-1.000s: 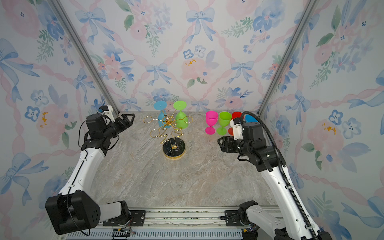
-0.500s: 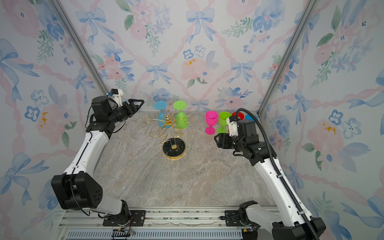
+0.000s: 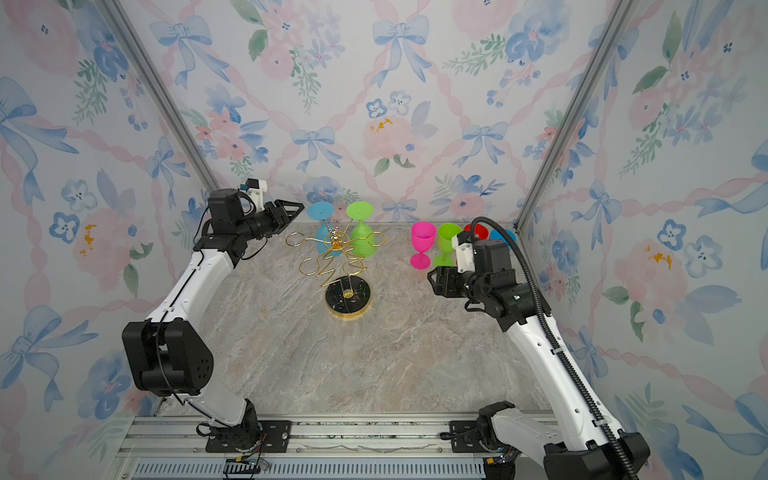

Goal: Take the wine glass off the wine glass rack
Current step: 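Close the left gripper on the light-blue glass's foot hanging on the rack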

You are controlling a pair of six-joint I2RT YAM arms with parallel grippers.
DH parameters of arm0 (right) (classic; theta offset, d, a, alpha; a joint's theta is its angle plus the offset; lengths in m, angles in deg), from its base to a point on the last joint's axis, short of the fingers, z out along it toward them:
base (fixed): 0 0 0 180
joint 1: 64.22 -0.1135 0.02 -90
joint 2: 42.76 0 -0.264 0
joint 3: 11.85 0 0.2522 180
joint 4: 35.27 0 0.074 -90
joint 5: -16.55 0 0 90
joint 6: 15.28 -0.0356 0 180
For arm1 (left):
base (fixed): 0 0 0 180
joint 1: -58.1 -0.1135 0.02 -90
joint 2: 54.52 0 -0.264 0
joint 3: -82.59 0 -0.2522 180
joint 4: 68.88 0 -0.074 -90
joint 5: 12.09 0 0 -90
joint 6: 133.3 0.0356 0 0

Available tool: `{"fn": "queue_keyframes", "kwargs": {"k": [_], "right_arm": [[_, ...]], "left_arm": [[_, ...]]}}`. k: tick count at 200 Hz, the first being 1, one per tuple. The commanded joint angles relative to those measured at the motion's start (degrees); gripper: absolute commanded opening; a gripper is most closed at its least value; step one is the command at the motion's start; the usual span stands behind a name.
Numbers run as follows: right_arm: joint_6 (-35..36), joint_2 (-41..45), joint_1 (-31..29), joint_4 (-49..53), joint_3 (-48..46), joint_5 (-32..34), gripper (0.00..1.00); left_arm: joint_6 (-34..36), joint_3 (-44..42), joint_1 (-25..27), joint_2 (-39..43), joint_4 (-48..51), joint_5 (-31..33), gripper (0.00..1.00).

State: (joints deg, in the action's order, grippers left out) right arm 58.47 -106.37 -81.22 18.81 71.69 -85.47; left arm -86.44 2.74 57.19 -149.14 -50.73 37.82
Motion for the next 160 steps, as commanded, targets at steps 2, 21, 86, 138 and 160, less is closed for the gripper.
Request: {"fn": "queue_keyframes", "kwargs": {"k": [2, 21, 86, 138, 160], "right_arm": [[0.7, 0.6, -0.1, -1.1, -1.1, -0.6, 0.71], [0.9, 0.4, 0.0, -1.3, -1.3, -0.7, 0.72], [1.0, 0.0, 0.5, -2.3, -1.3, -1.2, 0.72], [0.9, 0.2, 0.8, -2.7, -1.7, -1.7, 0.72], [0.8, 0.4, 1.0, -2.8, -2.0, -1.7, 0.72]], "left_arm": [[1.2, 3.1, 0.1, -1.7, 1.7, -1.9, 0.48], [1.6, 4.5, 0.1, -2.7, 2.7, -3.1, 0.46], [3.9, 7.9, 0.1, -5.3, 7.4, -5.4, 0.41], [4.5, 9.4, 0.3, -6.4, 9.1, -7.3, 0.37], [4.7, 9.8, 0.5, -6.8, 9.2, -8.5, 0.35]]}}
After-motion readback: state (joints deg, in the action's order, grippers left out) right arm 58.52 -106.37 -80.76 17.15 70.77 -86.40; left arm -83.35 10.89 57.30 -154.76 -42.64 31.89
